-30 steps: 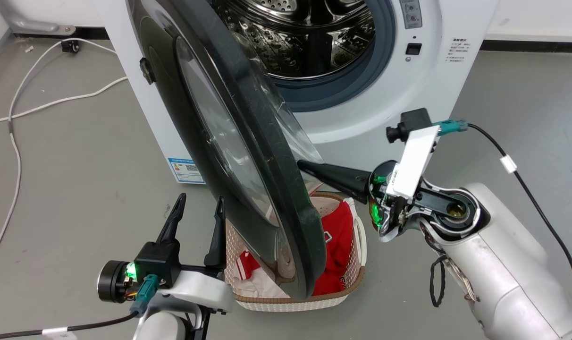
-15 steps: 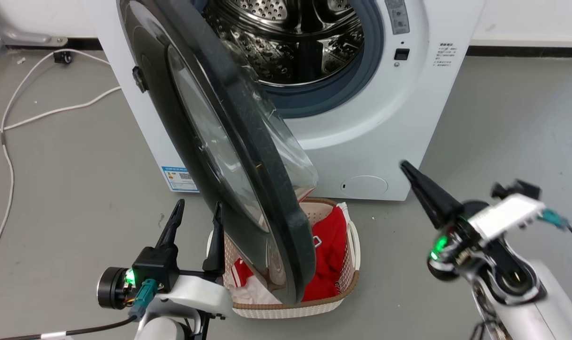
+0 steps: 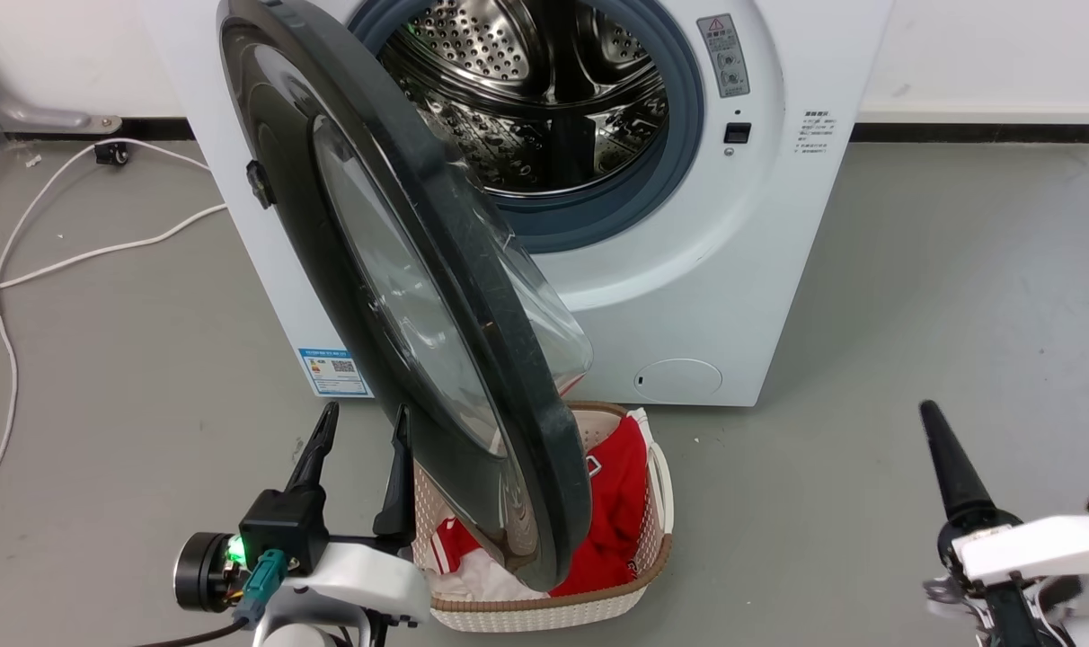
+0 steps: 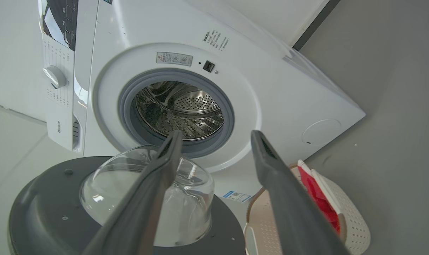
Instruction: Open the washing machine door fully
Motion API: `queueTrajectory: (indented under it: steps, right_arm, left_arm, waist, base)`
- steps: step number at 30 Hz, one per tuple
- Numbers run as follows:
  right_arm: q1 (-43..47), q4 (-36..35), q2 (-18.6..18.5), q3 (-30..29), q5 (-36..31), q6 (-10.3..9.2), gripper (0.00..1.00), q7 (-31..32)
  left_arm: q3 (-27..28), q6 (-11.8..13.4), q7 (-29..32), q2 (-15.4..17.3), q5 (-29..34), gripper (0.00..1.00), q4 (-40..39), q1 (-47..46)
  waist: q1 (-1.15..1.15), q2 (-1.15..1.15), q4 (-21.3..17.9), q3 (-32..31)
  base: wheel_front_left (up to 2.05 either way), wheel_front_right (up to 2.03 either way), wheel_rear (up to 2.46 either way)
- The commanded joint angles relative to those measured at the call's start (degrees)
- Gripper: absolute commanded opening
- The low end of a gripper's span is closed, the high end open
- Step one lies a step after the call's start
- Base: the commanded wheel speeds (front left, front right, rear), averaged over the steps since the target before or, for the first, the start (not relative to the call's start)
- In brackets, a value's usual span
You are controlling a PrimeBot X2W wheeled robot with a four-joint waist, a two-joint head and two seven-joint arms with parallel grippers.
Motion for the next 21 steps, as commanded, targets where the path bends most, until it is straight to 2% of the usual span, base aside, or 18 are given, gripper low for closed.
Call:
queueTrajectory:
  steps: [1,4,8,14,18,21]
  right_arm:
    - [0.7,1.0,-1.5,0.3,-4.6,0.00,1.00,-2.9]
    - [0.6,3.4,-2.4,-0.2,-16.8,0.00,1.00,-7.7]
    - [-0.1,3.5,-1.0,-5.8,-35.1,0.00,1.00,-9.2]
    - [2.8,-6.5,5.6,-15.6,-62.9,-0.01,1.00,-9.2]
    - [5.6,-13.5,9.2,-17.0,-74.8,-0.01,1.00,-8.1]
    - [8.4,-17.2,10.8,-15.8,-79.2,-0.02,1.00,-6.6]
  left_arm:
    - [0.2,-0.1,-0.1,0.0,0.2,1.00,-0.1,1.0]
    - [0.6,0.1,-0.1,0.0,0.2,1.00,-0.3,1.3]
    - [1.1,0.1,-0.1,0.0,0.2,1.00,-0.4,1.9]
    - [1.7,0.0,-0.1,0.0,0.3,1.00,-0.5,1.7]
    - [2.0,0.0,-0.1,0.0,0.4,1.00,-0.4,1.4]
    - [2.2,-0.1,-0.1,0.0,0.5,1.00,-0.3,1.4]
  waist:
    - [0.00,0.00,0.0,-0.2]
    - [0.00,0.00,-0.4,-0.4]
    - [0.00,0.00,-1.0,-0.5]
    - [0.00,0.00,-1.5,-0.3]
    - [0.00,0.00,-1.5,-0.3]
    - [0.00,0.00,-1.5,-0.4]
  base:
    - [0.00,0.00,0.00]
    - [0.00,0.00,0.00]
    - [0.00,0.00,0.00]
    - [0.00,0.00,0.00]
    - [0.00,0.00,0.00]
    - [0.00,0.00,0.00]
